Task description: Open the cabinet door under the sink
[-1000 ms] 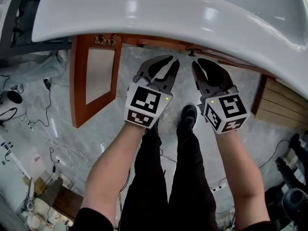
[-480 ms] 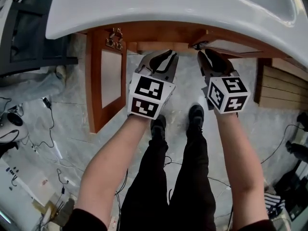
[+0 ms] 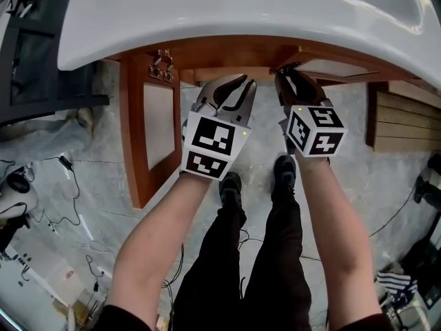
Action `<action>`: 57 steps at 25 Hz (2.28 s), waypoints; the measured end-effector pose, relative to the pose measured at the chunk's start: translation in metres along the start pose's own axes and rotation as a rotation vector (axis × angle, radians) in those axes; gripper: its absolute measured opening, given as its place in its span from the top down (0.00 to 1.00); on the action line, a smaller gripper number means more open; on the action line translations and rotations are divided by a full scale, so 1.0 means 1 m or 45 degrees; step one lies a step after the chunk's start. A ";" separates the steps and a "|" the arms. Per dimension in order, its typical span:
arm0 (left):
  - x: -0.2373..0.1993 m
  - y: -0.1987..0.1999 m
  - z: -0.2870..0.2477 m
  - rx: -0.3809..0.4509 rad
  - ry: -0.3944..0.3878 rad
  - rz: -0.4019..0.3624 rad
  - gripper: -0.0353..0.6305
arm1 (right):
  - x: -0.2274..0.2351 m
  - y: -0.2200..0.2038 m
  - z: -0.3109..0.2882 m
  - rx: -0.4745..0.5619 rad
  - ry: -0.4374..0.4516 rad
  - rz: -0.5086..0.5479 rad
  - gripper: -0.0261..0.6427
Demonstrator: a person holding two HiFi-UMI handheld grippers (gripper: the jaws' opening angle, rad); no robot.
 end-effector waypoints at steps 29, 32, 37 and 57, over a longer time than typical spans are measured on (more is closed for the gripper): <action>0.087 0.050 -0.003 0.182 -0.297 -0.316 0.78 | 0.003 -0.062 0.061 -0.012 0.146 0.118 0.82; 0.097 0.048 0.002 0.158 -0.298 -0.323 0.78 | 0.006 -0.068 0.070 -0.015 0.178 0.128 0.82; 0.120 0.042 0.011 0.112 -0.336 -0.367 0.80 | 0.011 -0.082 0.089 -0.044 0.225 0.148 0.82; 0.226 0.025 0.030 0.073 -0.319 -0.233 0.77 | 0.050 -0.211 0.196 -0.251 0.136 0.121 0.80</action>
Point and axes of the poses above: the fingertips, and each gripper's own axes: z backward along the fingers, x to its right, y out of its top, the point moved 9 cm from there along z, backward along the fingers, and after that the axes turned 9 degrees about -x, right-handed, at the moved point
